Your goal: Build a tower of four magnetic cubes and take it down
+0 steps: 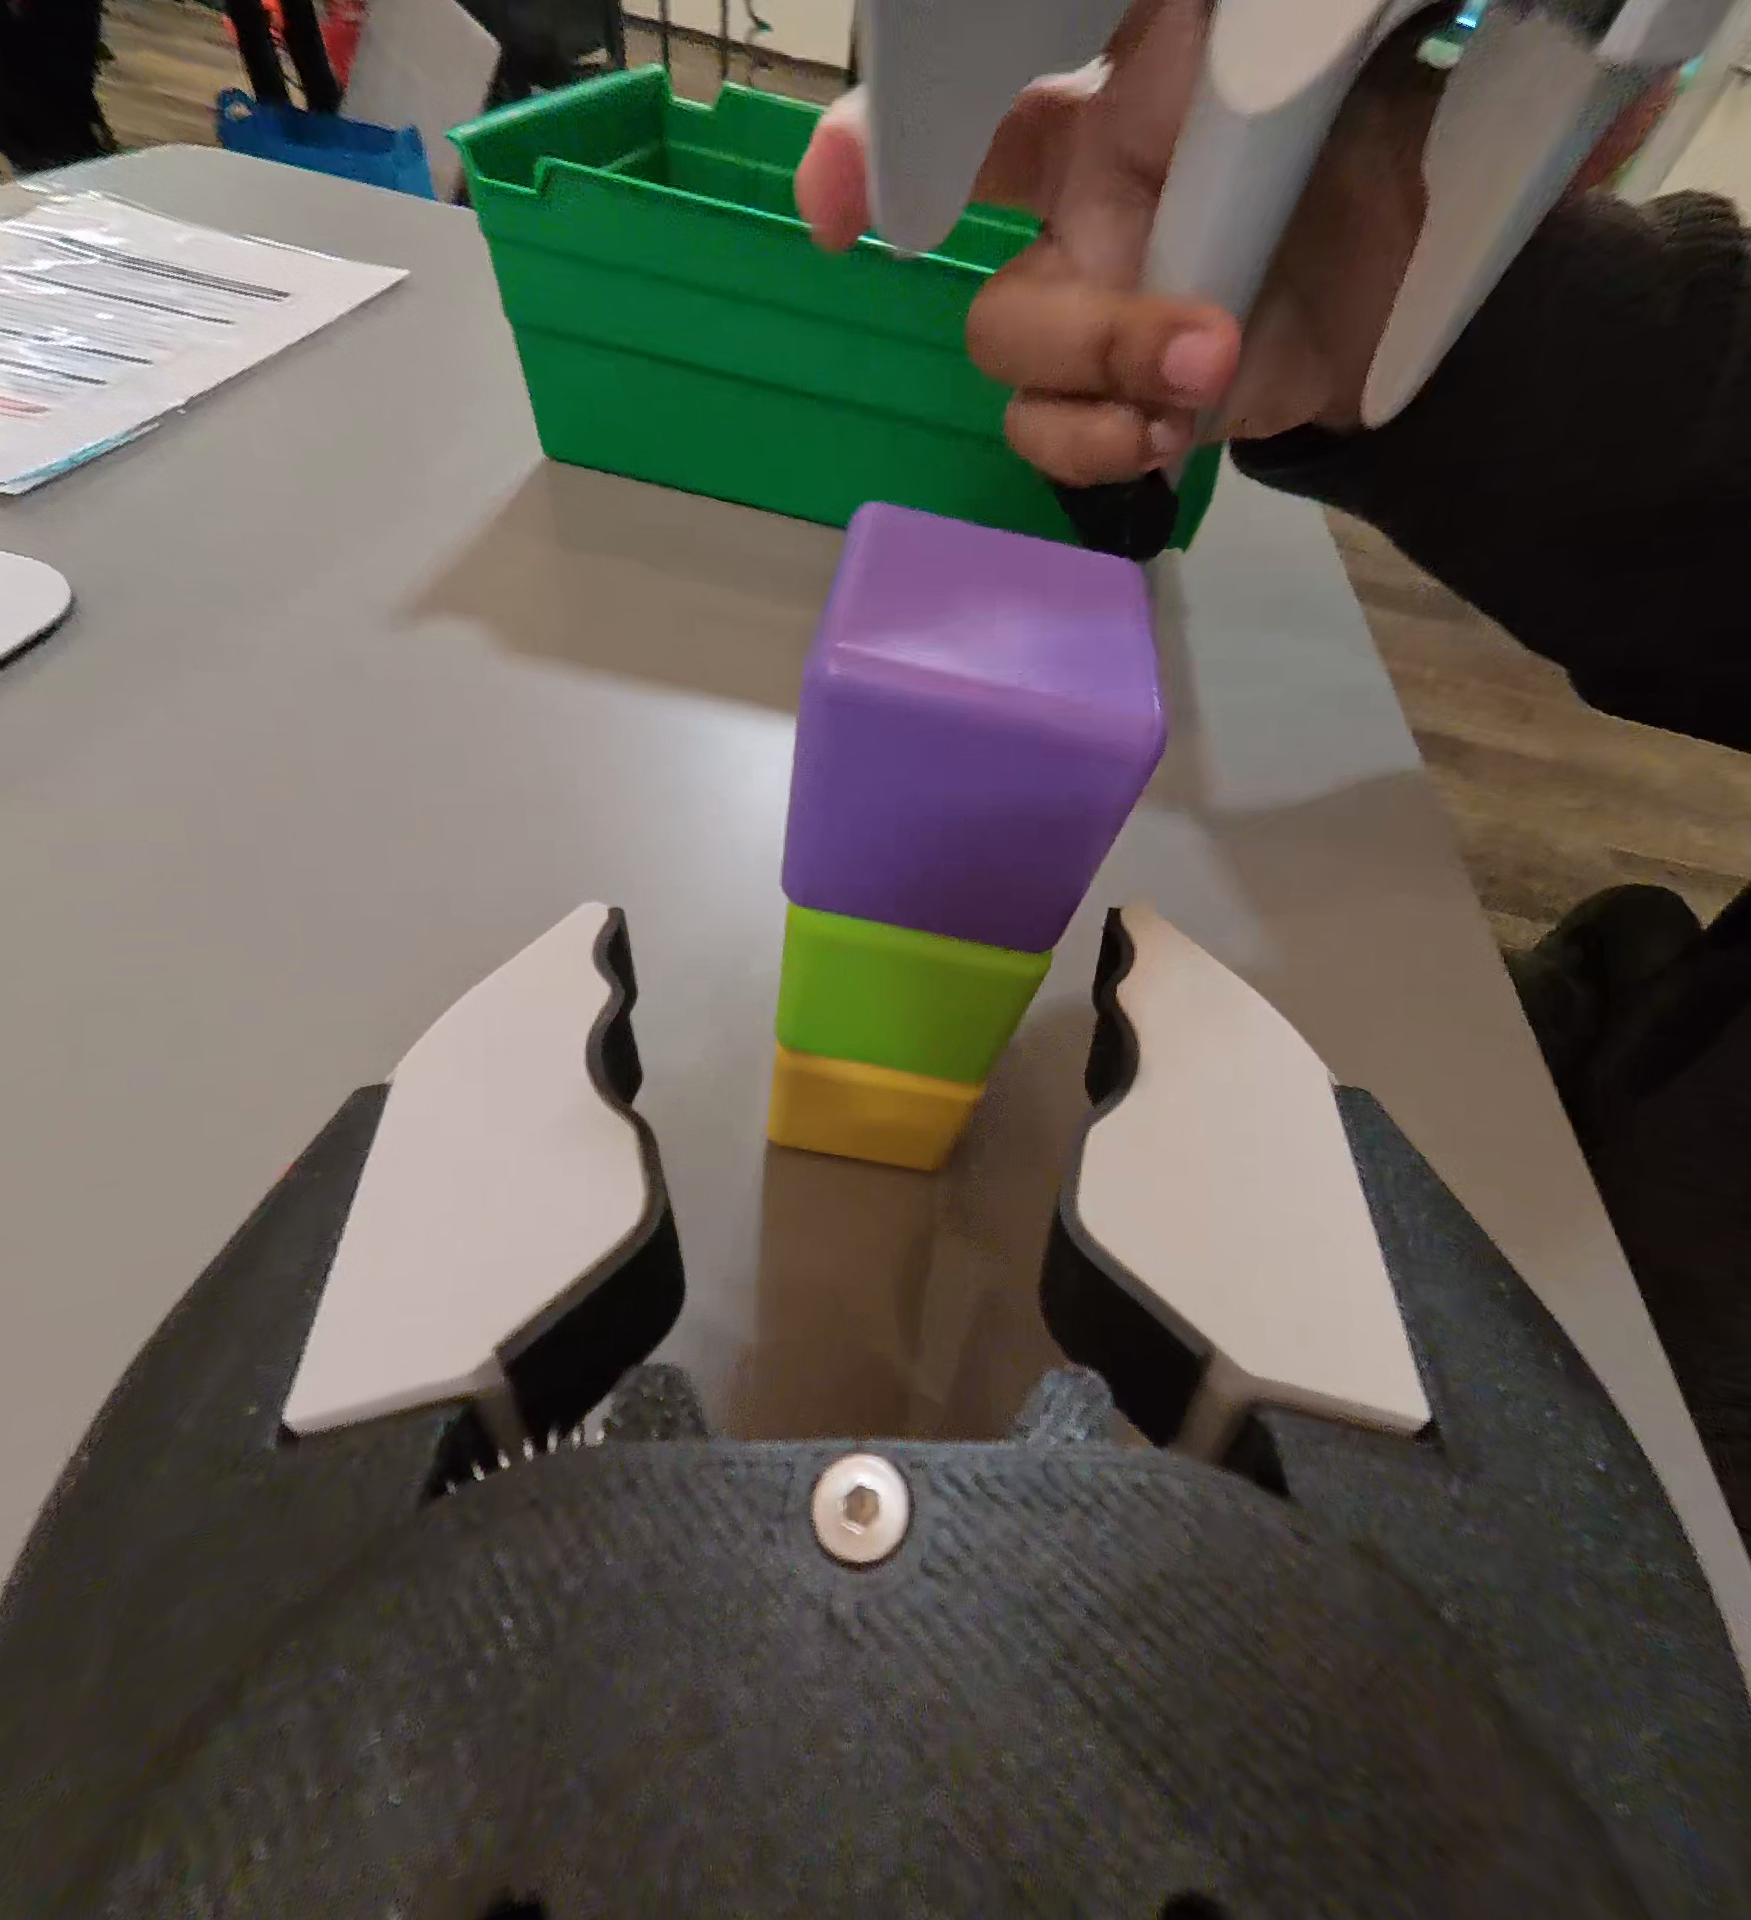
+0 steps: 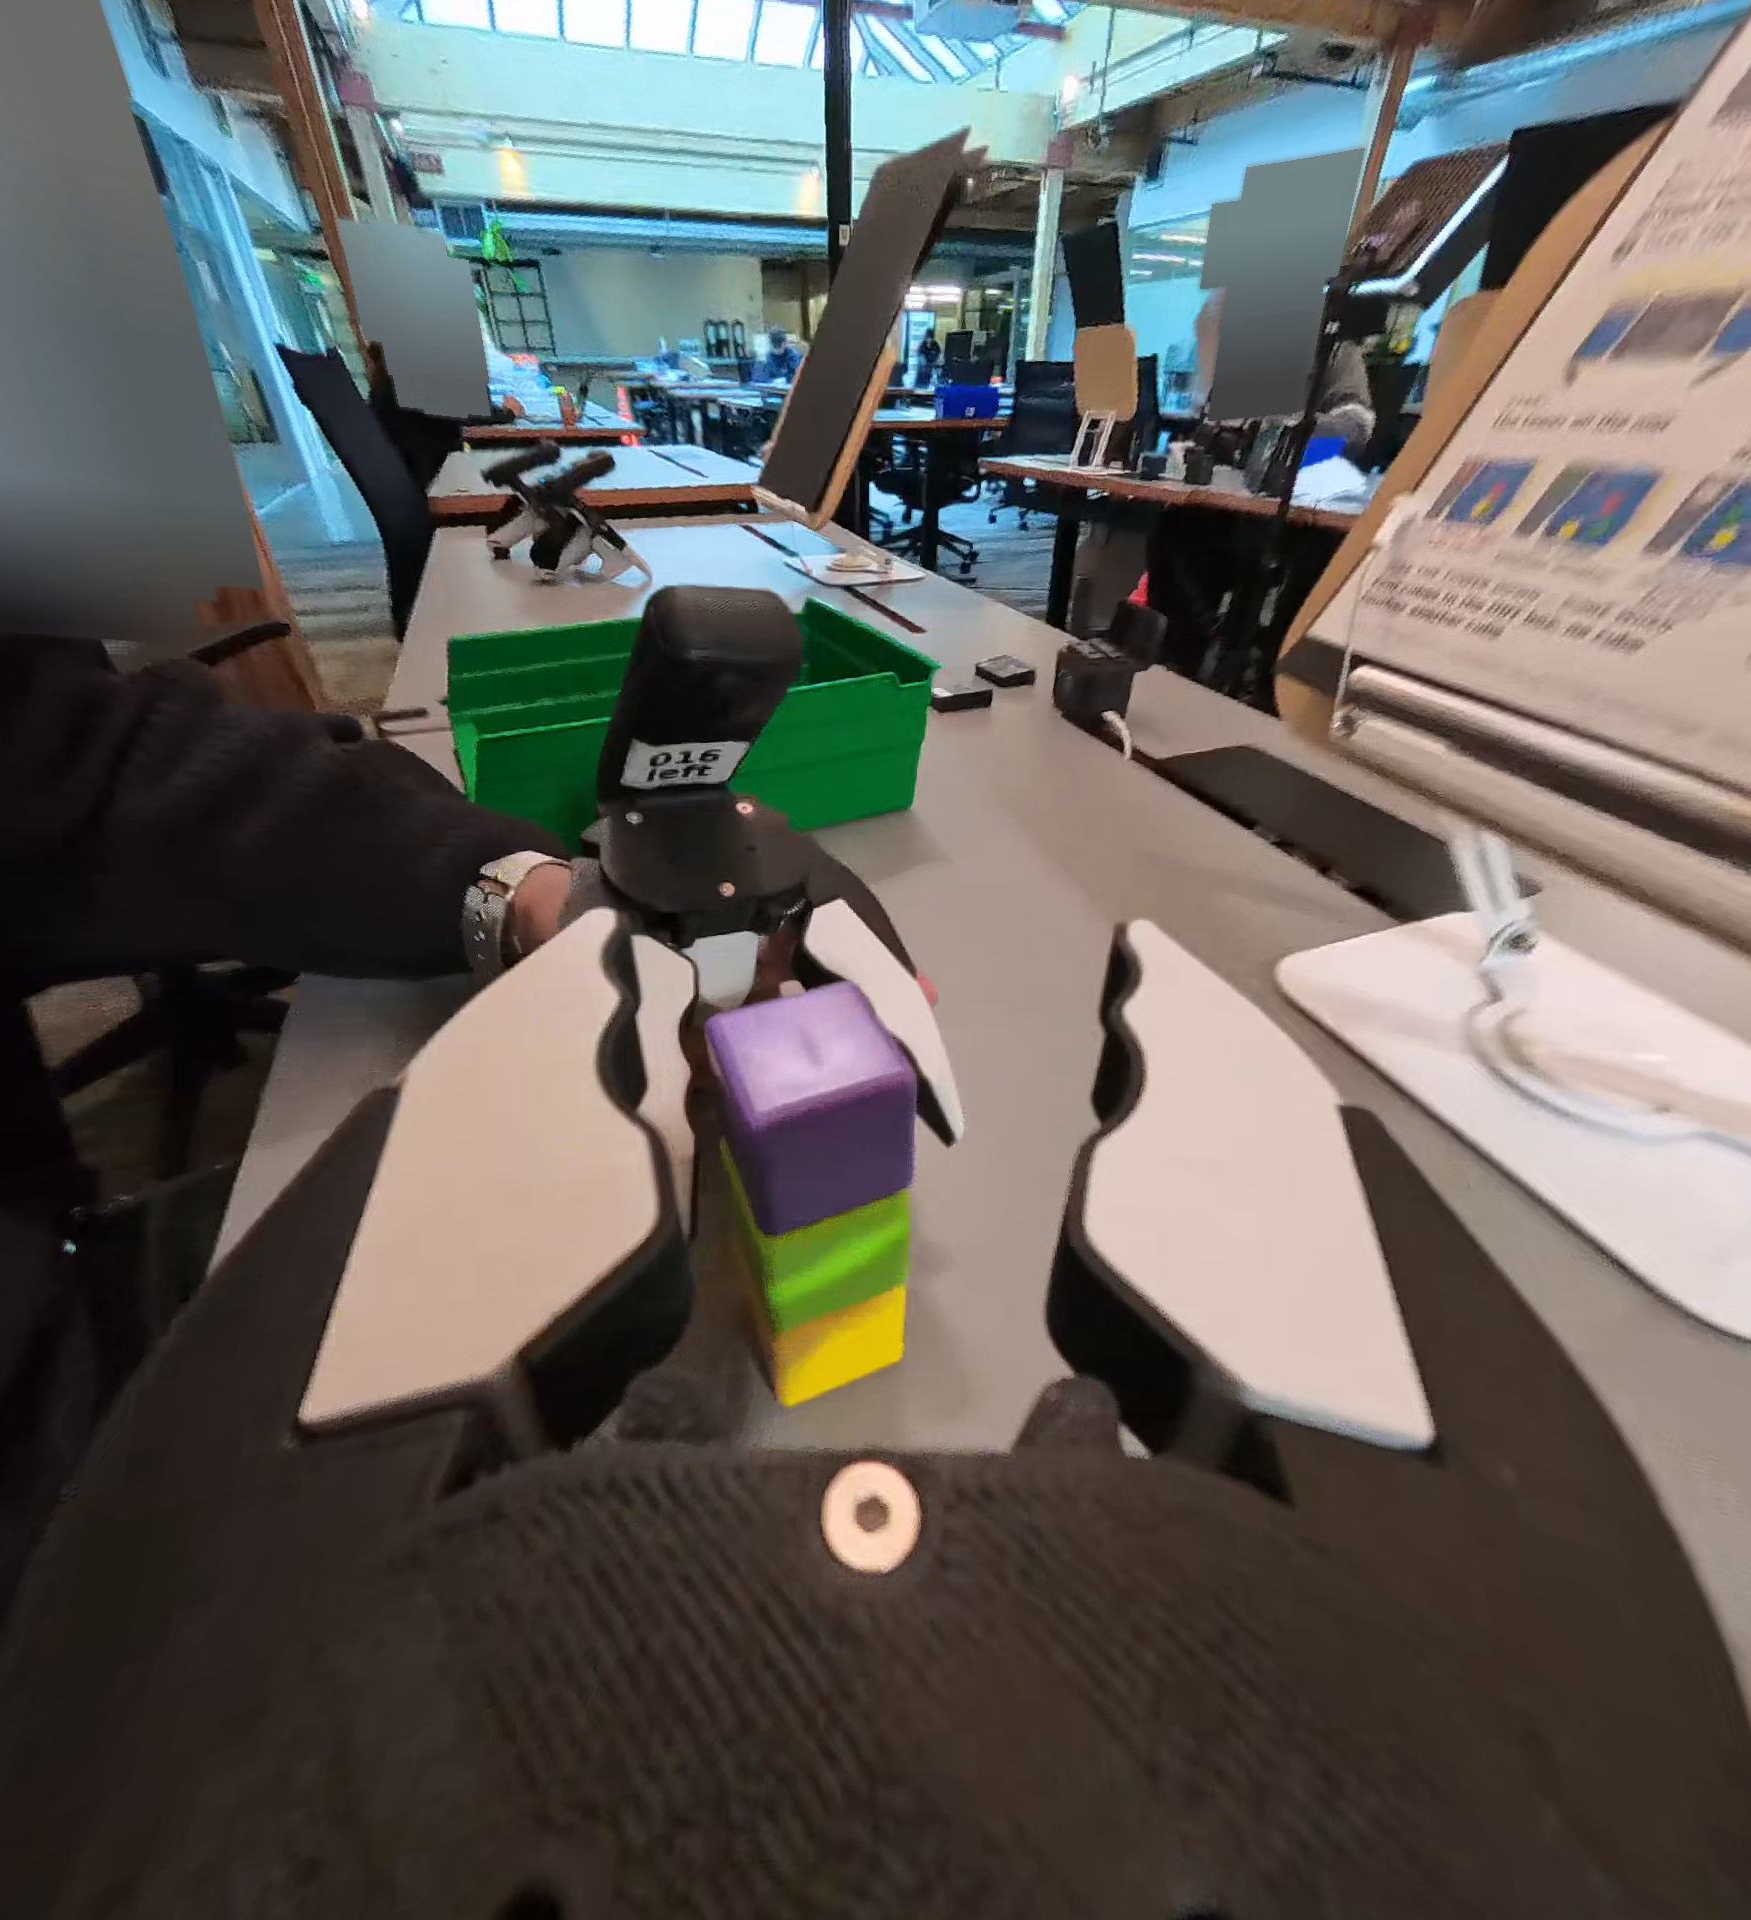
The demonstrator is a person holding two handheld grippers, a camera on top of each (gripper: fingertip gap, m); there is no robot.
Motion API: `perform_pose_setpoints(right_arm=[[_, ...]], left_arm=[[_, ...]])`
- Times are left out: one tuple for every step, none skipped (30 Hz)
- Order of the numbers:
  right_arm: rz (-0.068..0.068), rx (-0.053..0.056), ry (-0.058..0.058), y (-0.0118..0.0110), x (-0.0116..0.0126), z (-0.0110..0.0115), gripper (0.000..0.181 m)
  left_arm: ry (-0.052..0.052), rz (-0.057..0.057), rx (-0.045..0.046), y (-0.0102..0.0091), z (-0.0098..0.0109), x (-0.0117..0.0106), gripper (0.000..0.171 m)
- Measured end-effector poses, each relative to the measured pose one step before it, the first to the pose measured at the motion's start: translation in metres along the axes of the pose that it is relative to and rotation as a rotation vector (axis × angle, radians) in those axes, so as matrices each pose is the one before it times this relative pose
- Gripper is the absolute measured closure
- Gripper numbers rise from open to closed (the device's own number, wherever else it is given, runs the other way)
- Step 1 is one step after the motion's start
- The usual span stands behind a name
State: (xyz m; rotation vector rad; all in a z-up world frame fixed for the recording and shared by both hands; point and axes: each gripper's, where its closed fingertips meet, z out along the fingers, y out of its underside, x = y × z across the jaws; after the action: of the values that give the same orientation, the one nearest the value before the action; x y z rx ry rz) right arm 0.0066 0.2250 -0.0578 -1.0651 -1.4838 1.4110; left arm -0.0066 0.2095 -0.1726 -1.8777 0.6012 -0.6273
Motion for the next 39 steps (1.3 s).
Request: perform_pose_setpoints(right_arm=[[0.0317, 0.0078, -0.0109, 0.00387, 0.00008, 0.00225, 0.095], [0.0291, 0.0116, -0.0056, 0.00283, 0.0007, 0.00152, 0.096], [0.0231, 0.0098, -0.0033, 0.00303, 0.00088, 0.00124, 0.097], [0.0129, -0.002, -0.0017, 0.00438, 0.00086, 0.00135, 0.098], [0.004, -0.0143, -0.0009, 0.00598, 0.00096, 0.00178, 0.098], [0.0003, -0.0195, 0.0, 0.00654, 0.0008, 0.00229, 0.098], [0.0003, -0.0198, -0.0018, 0.00632, 0.0003, 0.00253, 0.098], [0.0016, -0.0153, -0.0067, 0.0054, -0.0008, 0.00282, 0.099], [0.0029, -0.0101, -0.0084, 0.00432, -0.00126, 0.00284, 0.099], [0.0017, -0.0087, -0.0076, 0.00383, -0.00113, 0.00276, 0.099], [-0.0017, -0.0093, -0.0076, 0.00344, -0.00135, 0.00265, 0.099], [-0.0047, -0.011, -0.0067, 0.00334, -0.00115, 0.00247, 0.099], [-0.0057, -0.0116, -0.0044, 0.00314, -0.00081, 0.00209, 0.099], [-0.0043, -0.0087, -0.0041, 0.0027, -0.00088, 0.00178, 0.1], [-0.0036, -0.0058, -0.0041, 0.00205, -0.00075, 0.00145, 0.102], [-0.0059, -0.0026, -0.0027, 0.00141, -0.00053, 0.00115, 0.106], [-0.0075, 0.0036, 0.0018, 0.00045, -0.00011, 0.0007, 0.109], [-0.0088, 0.0067, 0.0043, -0.0002, 0.0003, 0.00042, 0.114], [-0.01, 0.0071, 0.0046, -0.00039, 0.00035, 0.00001, 0.123], [-0.0112, 0.0087, -0.0043, -0.00055, -0.00107, -0.00017, 0.129], [-0.0034, 0.0081, 0.0003, -0.00004, -0.0004, 0.00002, 0.129], [0.0016, 0.0064, -0.0011, 0.00006, -0.00007, -0.00038, 0.129], [0.0026, 0.0016, -0.0055, 0.00005, 0.00002, -0.00079, 0.13], [0.002, -0.0003, -0.0067, 0.00006, 0.00011, -0.00072, 0.13], [-0.0016, -0.0014, -0.0051, -0.00002, 0.00009, -0.0004, 0.131], [-0.0031, 0.0006, 0.0003, -0.00004, 0.00024, -0.00027, 0.131], [-0.0024, 0.0027, 0.0048, -0.00011, 0.00055, -0.00011, 0.131], [-0.0007, 0.0028, 0.0096, -0.00033, 0.00109, -0.00004, 0.131], [0.0028, 0.0023, 0.0102, -0.00039, 0.00131, 0.00007, 0.131], [-0.0018, 0.0035, 0.0158, -0.00111, 0.00218, -0.00028, 0.131], [-0.0074, 0.0302, 0.0308, -0.00567, 0.00394, -0.00194, 0.131], [0.0008, 0.071, 0.0382, -0.01435, 0.00563, -0.00505, 0.132], [0.0122, 0.0724, 0.0298, -0.01884, 0.00573, -0.00641, 0.132], [0.0108, 0.0481, 0.0138, -0.01936, 0.00396, -0.00615, 0.132], [-0.0098, 0.035, 0.0111, -0.01953, 0.00237, -0.006, 0.132], [-0.038, 0.0258, 0.0186, -0.01905, 0.00218, -0.00624, 0.132], [-0.0542, 0.0067, 0.023, -0.01696, 0.00303, -0.00632, 0.132], [-0.0553, -0.0123, 0.0219, -0.01427, 0.00418, -0.00641, 0.131], [-0.0511, -0.0203, 0.024, -0.01227, 0.00604, -0.00717, 0.131]], left_arm=[[0.0173, -0.0074, -0.00832, 0.00035, 0.00171, 0.00232, 0.09], [0.0111, -0.0136, -0.0115, 0.00126, 0.00238, 0.00133, 0.09], [0.0021, -0.0138, -0.01809, 0.00264, 0.00264, 0.0001, 0.091], [-0.0031, -0.0059, -0.02096, 0.0023, 0.00208, -0.00066, 0.092], [-0.0028, 0.0019, -0.0123, 0.00124, 0.0014, -0.00007, 0.092], [-0.0014, 0.0026, -0.00749, 0.0008, 0.00083, 0.00012, 0.093], [-0.0054, 0.0007, -0.00562, 0.00066, 0.00056, -0.00056, 0.096], [0.0051, 0.0024, -0.00302, 0.0003, 0.00035, 0.00077, 0.098], [0.0071, 0.0013, -0.00108, 0.0001, 0.00029, 0.0009, 0.104], [0.0036, -0.0021, -0.00153, 0.00019, 0.00014, 0.0001, 0.107], [0.0075, -0.0029, -0.00068, 0.00007, 0.00013, 0.00045, 0.11], [0.0116, -0.0024, -0.00015, 0.00004, 0.00009, 0.00101, 0.113], [0.0078, -0.0027, 0.0001, -0.00007, 0.0, 0.0005, 0.117], [-0.0006, -0.0052, -0.00003, 0.0001, 0.00006, -0.0006, 0.118], [0.0047, -0.0037, -0.00013, 0.0, 0.00008, 0.00008, 0.118], [0.0036, -0.0033, -0.00029, -0.00002, -0.00004, -0.00001, 0.118], [0.0018, -0.0029, -0.00037, 0.00009, 0.00008, -0.00009, 0.118], [0.0015, -0.0009, -0.0005, 0.00002, 0.00018, 0.00004, 0.118], [0.0028, 0.0012, -0.00107, 0.00008, 0.00005, 0.00028, 0.118], [-0.0004, 0.0031, -0.00094, -0.00004, 0.00009, -0.00018, 0.118], [0.0004, 0.0049, -0.00217, 0.00013, 0.00009, 0.0, 0.118], [-0.0001, 0.0069, -0.00169, 0.00005, 0.00003, 0.00003, 0.119], [-0.0004, 0.0065, -0.00253, 0.00025, 0.00001, -0.00001, 0.119], [-0.0016, 0.004, -0.00206, 0.00008, 0.00023, -0.00005, 0.119], [-0.0019, 0.0051, -0.00259, 0.00014, 0.00034, 0.0001, 0.119], [-0.0011, 0.0074, -0.00391, 0.00028, 0.00024, -0.0001, 0.119], [0.0008, 0.0099, -0.0046, 0.00033, 0.00017, -0.00017, 0.119], [-0.0004, 0.0081, -0.00418, 0.00048, -0.00009, -0.00042, 0.119], [-0.0042, -0.0007, -0.00065, 0.0, -0.00001, -0.00084, 0.119], [-0.0044, -0.0053, 0.00119, -0.00009, -0.00013, -0.00098, 0.12], [-0.0069, -0.0075, 0.00294, -0.0003, -0.00046, -0.00155, 0.12], [0.0047, -0.0036, 0.00129, -0.00002, -0.0003, 0.00015, 0.12], [0.0029, 0.0057, -0.00321, 0.00042, 0.00016, 0.00088, 0.12], [-0.008, 0.016, -0.00476, 0.00046, 0.00052, 0.00079, 0.121], [-0.013, 0.0258, -0.00877, 0.00078, 0.00091, 0.00127, 0.12], [-0.0215, 0.0266, -0.00452, 0.00023, 0.00056, 0.0, 0.121], [-0.0135, 0.0164, -0.00653, 0.00063, 0.00057, -0.00003, 0.121], [-0.0025, 0.0051, -0.00235, 0.00024, 0.00034, 0.00023, 0.121], [0.0047, -0.0037, 0.00055, -0.00005, 0.00006, 0.00002, 0.121]])
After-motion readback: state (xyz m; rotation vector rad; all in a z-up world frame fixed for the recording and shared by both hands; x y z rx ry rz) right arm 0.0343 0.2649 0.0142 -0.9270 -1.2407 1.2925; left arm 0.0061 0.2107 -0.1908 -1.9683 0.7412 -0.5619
